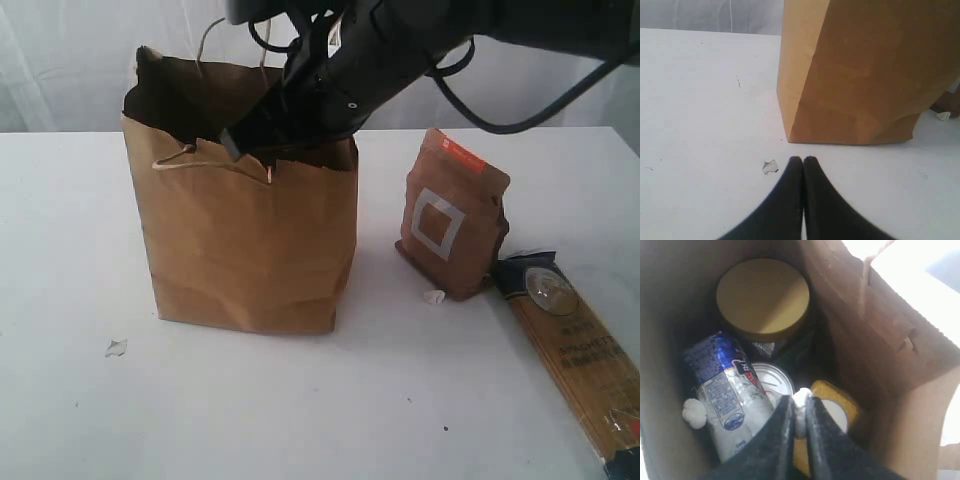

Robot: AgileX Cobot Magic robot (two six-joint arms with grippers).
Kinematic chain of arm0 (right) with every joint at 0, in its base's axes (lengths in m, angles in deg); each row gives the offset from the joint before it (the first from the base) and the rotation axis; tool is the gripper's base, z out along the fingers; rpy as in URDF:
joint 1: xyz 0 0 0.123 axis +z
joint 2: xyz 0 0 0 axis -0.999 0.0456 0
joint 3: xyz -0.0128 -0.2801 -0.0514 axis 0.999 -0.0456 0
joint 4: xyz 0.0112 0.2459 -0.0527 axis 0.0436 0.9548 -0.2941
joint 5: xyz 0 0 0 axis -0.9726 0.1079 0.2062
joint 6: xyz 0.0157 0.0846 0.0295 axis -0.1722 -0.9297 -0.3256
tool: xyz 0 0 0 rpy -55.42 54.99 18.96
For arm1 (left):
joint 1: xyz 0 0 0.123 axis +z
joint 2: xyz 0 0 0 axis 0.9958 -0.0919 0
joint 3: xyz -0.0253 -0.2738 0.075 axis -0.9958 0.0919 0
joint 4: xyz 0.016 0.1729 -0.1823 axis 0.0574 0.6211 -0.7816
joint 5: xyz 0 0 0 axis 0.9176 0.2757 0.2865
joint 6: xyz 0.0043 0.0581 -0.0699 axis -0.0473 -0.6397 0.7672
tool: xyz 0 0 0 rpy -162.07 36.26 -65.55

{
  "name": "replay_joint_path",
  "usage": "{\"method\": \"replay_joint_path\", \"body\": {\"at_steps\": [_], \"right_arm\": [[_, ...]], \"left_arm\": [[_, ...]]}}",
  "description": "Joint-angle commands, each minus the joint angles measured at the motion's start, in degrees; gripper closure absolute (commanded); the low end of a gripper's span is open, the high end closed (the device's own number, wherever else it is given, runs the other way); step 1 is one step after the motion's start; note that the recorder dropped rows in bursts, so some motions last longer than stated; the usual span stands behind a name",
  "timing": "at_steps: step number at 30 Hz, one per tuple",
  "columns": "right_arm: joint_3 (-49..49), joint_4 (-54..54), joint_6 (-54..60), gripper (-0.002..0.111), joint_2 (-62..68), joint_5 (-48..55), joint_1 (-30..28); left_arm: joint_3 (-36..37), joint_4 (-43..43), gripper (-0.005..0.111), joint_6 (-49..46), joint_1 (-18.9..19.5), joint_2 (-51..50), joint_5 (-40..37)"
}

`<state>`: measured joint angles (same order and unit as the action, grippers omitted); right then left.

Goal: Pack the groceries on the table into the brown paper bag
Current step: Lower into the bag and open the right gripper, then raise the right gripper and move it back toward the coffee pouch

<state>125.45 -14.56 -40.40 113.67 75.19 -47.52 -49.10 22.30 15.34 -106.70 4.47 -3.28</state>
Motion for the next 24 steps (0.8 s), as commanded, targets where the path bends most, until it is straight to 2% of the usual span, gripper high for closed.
{"method": "replay_joint_path", "body": {"at_steps": [1,3,5,17,24], "right_arm": [[0.40,-0.44,0.61,0.083,-0.01,0.18,-0.47],[0.40,-0.44,0.61,0.077,-0.01,0.18,-0.47],[0.40,-0.44,0.65,0.076,-0.11,0.18,-0.47],[0.40,-1.65,1.17,0.076,-6.48,-2.03,-0.47],[-0.44,-4.56,0.46,0.076,-12.09,0.44,-0.47]], "left_arm": [[0.16,-0.40,0.107,-0.01,0.01,0.31,0.19],[0.16,-0.40,0.107,-0.01,0.01,0.31,0.19],[0.16,-0.40,0.107,-0.01,0.01,0.31,0.19],[0.16,-0.40,0.107,-0.01,0.01,0.31,0.19],[0.16,-0.40,0.107,-0.01,0.01,0.31,0.19]]}}
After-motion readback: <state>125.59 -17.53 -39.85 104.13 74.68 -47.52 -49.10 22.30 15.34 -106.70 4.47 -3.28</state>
